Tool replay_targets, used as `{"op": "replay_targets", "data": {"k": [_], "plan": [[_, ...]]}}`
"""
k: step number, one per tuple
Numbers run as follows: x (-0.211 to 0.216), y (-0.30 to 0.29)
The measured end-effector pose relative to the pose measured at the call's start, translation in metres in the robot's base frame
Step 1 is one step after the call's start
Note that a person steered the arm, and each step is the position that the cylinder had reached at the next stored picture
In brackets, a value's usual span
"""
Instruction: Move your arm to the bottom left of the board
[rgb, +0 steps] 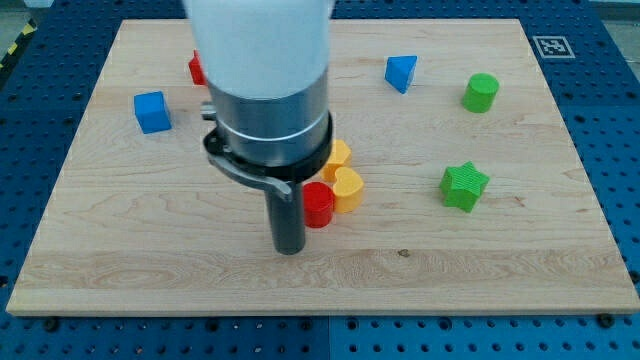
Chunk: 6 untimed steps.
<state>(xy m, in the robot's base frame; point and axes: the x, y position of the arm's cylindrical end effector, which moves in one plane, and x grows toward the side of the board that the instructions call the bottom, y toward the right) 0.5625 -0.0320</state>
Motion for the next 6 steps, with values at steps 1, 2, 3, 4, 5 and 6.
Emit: {"op": "replay_targets", "data": {"k": [1,2,3,4,5,6], "plan": [[-0.013,0.0],[-0.031,0.0],[-0.03,-0.005],[-0.026,-0.049],[-0.028,-0.122],[-0.03,-0.198]]}}
